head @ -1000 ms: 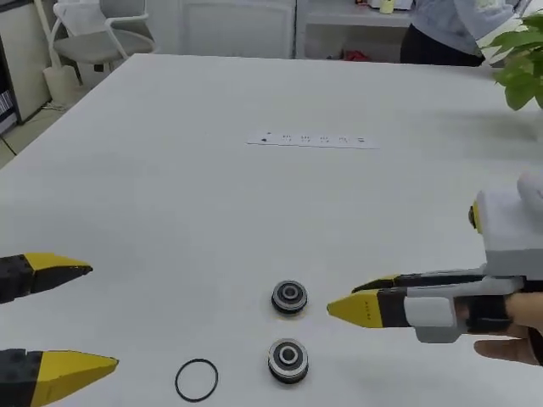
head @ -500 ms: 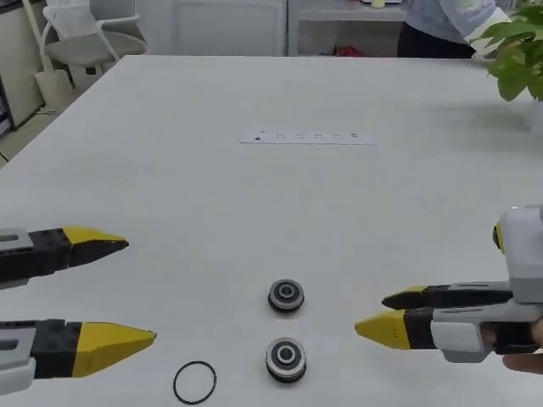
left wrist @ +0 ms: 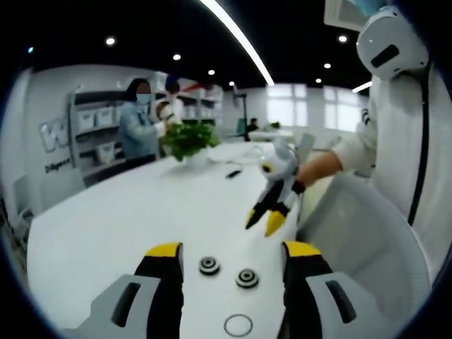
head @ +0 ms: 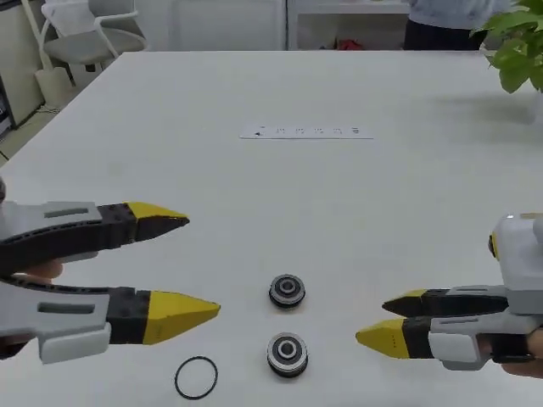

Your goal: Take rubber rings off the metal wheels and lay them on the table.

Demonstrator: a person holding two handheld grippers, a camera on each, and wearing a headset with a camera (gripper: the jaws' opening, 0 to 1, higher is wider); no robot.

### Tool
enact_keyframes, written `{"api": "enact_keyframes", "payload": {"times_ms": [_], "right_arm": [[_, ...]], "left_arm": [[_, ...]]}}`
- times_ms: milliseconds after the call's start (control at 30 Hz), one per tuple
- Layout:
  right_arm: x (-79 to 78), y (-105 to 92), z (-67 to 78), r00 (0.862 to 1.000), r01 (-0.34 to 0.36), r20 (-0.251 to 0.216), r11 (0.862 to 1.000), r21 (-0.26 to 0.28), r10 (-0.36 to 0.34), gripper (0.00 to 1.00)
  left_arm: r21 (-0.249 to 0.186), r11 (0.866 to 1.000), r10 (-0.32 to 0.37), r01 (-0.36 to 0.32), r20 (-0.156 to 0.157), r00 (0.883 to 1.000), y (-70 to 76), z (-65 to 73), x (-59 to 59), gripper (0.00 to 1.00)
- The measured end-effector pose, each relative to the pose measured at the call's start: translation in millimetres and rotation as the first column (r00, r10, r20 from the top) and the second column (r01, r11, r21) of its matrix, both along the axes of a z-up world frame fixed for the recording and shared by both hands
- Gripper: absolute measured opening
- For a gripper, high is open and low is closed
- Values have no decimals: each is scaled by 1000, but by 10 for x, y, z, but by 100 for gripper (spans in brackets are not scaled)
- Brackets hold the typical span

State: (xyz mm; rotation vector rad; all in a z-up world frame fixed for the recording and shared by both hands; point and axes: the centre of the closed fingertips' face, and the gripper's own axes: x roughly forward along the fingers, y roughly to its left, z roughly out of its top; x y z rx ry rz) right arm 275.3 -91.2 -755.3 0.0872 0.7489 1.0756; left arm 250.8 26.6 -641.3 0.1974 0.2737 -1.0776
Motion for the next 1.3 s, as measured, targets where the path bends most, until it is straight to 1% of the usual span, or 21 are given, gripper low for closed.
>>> {"api": "enact_keyframes", "payload": {"times_ms": [33, 200, 300, 367, 433, 500, 567, 667, 733, 800, 933, 1033, 1100, 1133, 1200, 1300], "right_arm": [[-6, 20, 1, 1000, -5, -1, 1000, 2, 5, 44], [-12, 126, 0, 999, -35, 3, 999, 5, 35, 43], [1, 188, 12, 999, -45, 4, 999, 12, 45, 43], [21, 229, 16, 999, -53, 3, 998, 16, 53, 43], [22, 285, 23, 998, -63, -3, 998, 25, 63, 42], [13, 343, 25, 997, -78, -9, 997, 27, 78, 42], [0, 399, 27, 996, -94, -6, 995, 24, 94, 42], [-8, 468, 17, 994, -106, -11, 994, 25, 106, 41], [-14, 507, 6, 994, -110, -12, 994, 24, 111, 41], [-25, 537, -15, 993, -113, -16, 993, 23, 114, 41], [-42, 548, -88, 992, -124, -13, 992, 6, 124, 41], [-77, 552, -132, 990, -140, -11, 990, -10, 140, 41], [-96, 551, -155, 988, -156, 0, 988, -23, 156, 41], [-101, 553, -164, 986, -165, 10, 986, -29, 165, 41], [-103, 554, -171, 984, -173, 27, 984, -33, 174, 41], [-101, 549, -183, 982, -181, 45, 983, -39, 183, 41]], "left_arm": [[3, 1000, -14, 14, -1, 1000, -53, -15, 4, 57], [21, 998, -59, 59, -3, 998, -228, -92, 23, 55], [18, 996, -85, 85, -2, 996, -329, -128, 37, 55], [14, 995, -99, 99, -6, 995, -387, -178, 58, 53], [-16, 994, -110, 109, -38, 993, -436, -239, 69, 52], [-43, 994, -104, 101, -72, 992, -451, -290, 95, 52], [-58, 994, -98, 93, -86, 991, -465, -317, 129, 51], [-44, 993, -111, 108, -92, 990, -499, -381, 145, 51], [-34, 993, -114, 111, -101, 988, -513, -442, 170, 50], [-25, 994, -110, 108, -117, 987, -521, -506, 199, 49], [9, 993, -114, 116, -118, 986, -527, -619, 226, 49], [15, 993, -114, 117, -124, 986, -531, -682, 244, 49], [15, 993, -113, 116, -121, 986, -539, -712, 247, 48], [13, 993, -113, 115, -106, 988, -544, -721, 250, 48], [10, 994, -106, 107, -86, 991, -544, -741, 262, 46], [7, 995, -98, 99, -78, 992, -536, -788, 271, 45]]}}
